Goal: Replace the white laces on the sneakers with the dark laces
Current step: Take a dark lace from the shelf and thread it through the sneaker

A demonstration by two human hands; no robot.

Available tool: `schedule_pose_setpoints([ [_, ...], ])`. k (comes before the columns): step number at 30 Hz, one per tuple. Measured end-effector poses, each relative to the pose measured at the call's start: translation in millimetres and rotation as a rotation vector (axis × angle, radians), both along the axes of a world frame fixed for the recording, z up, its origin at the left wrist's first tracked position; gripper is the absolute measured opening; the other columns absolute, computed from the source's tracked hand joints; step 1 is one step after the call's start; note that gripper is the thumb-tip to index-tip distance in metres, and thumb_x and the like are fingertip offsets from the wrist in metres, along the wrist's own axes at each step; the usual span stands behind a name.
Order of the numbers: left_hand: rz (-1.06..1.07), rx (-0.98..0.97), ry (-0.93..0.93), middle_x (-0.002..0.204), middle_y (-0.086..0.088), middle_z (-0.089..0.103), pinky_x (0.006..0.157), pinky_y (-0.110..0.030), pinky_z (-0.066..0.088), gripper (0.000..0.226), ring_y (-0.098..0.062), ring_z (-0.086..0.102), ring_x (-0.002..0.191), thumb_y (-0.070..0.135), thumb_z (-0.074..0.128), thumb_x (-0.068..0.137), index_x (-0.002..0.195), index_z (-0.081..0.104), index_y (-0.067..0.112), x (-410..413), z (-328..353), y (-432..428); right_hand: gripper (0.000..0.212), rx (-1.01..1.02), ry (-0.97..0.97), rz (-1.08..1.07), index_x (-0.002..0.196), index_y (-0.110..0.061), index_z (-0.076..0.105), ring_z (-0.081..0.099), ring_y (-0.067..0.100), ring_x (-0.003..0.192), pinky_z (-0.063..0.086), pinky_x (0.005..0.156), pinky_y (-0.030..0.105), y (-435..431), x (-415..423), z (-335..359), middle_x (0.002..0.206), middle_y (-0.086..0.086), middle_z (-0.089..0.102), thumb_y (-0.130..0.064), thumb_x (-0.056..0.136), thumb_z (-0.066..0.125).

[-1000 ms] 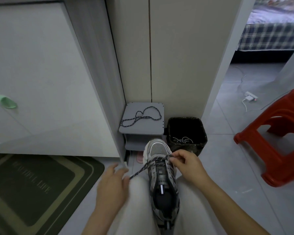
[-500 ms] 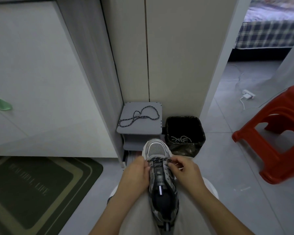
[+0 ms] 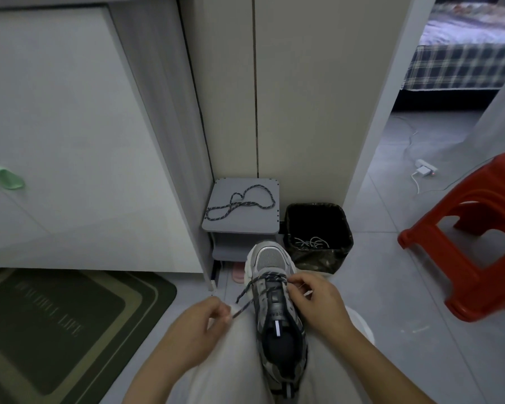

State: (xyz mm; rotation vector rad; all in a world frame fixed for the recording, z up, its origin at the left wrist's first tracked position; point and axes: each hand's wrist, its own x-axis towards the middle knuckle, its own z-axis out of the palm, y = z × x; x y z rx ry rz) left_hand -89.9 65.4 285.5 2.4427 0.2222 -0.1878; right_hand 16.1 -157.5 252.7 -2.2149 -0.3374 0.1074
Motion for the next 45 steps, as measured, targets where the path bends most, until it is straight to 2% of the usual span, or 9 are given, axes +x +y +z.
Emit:
schedule_pose_setpoints([
  [7,0.084,0.112,-0.137,0.106,0.007,0.055,0.077,-0.023,0.040,0.017,-0.011,0.055,0.093,0.025,0.052,0.092,0.108,0.055,0.022,61,-10,-28,0.009,-0.009,0.003,0.018,0.091,-0.026,0.065,0.056,0.003,0.079,0.045,0.069,0.015,13,11,14,0.091,-0.009,0.060,-0.020,0.089,0.059],
  [12,-0.020,0.082,-0.102,0.090,0.000,0.051,0.066,-0.026,0.033,0.010,-0.016,0.047,0.080,0.021,0.047,0.093,0.083,0.044,0.021,76,-27,-37,0.006,-0.215,-0.081,0.040,0.089,-0.024,0.059,0.052,0.005,0.077,0.046,0.069,0.022,14,16,22,0.090,-0.011,0.053,-0.030,0.090,0.057],
  [17,0.002,0.033,-0.073,0.089,0.003,0.051,0.070,-0.027,0.042,0.009,-0.012,0.050,0.079,0.025,0.048,0.090,0.082,0.047,0.021,76,-30,-34,0.021,-0.314,0.074,0.151,0.073,-0.026,0.045,0.053,0.014,0.081,0.046,0.074,0.030,8,20,18,0.087,-0.004,0.054,-0.033,0.091,0.054],
  [21,-0.014,0.006,-0.037,0.089,0.002,0.051,0.071,-0.028,0.042,0.014,-0.011,0.048,0.076,0.025,0.050,0.090,0.077,0.044,0.025,76,-29,-31,0.011,-0.373,-0.043,0.188,0.089,-0.022,0.045,0.049,0.015,0.078,0.041,0.069,0.028,13,16,19,0.094,-0.003,0.049,-0.031,0.095,0.047],
  [28,0.015,-0.035,-0.023,0.087,0.001,0.055,0.069,-0.028,0.043,0.012,-0.011,0.051,0.073,0.026,0.052,0.087,0.077,0.046,0.021,78,-24,-30,0.020,-0.480,-0.116,0.289,0.106,-0.010,0.048,0.050,0.018,0.091,0.028,0.068,0.021,17,17,25,0.109,0.005,0.051,-0.025,0.100,0.037],
  [34,0.031,-0.038,-0.013,0.085,-0.001,0.057,0.070,-0.030,0.044,0.011,-0.015,0.053,0.074,0.024,0.054,0.085,0.079,0.049,0.016,81,-20,-31,0.019,-0.514,-0.086,0.363,0.101,-0.010,0.045,0.045,0.014,0.079,0.041,0.071,0.031,11,27,33,0.102,0.006,0.053,-0.027,0.100,0.035],
  [37,-0.002,-0.067,-0.016,0.075,0.005,0.052,0.060,-0.020,0.038,0.014,-0.007,0.047,0.065,0.022,0.055,0.085,0.075,0.045,0.020,80,-18,-28,0.019,-0.530,-0.068,0.410,0.102,-0.010,0.044,0.049,0.017,0.079,0.043,0.072,0.033,10,31,36,0.099,0.006,0.054,-0.027,0.100,0.035],
  [42,0.009,-0.093,0.005,0.066,0.006,0.055,0.067,-0.033,0.047,0.011,-0.012,0.053,0.061,0.022,0.054,0.087,0.079,0.048,0.023,81,-11,-23,0.026,-0.622,-0.061,0.416,0.109,-0.009,0.045,0.055,0.025,0.098,0.041,0.077,0.033,17,37,47,0.111,0.009,0.056,-0.032,0.098,0.040],
  [45,-0.015,-0.073,-0.071,0.066,0.006,0.055,0.066,-0.030,0.049,0.005,-0.010,0.053,0.060,0.023,0.056,0.090,0.085,0.056,0.020,86,12,-19,0.037,-0.615,-0.220,0.393,0.116,-0.015,0.050,0.050,0.023,0.106,0.041,0.082,0.032,36,36,55,0.115,0.005,0.048,-0.042,0.091,0.052],
])
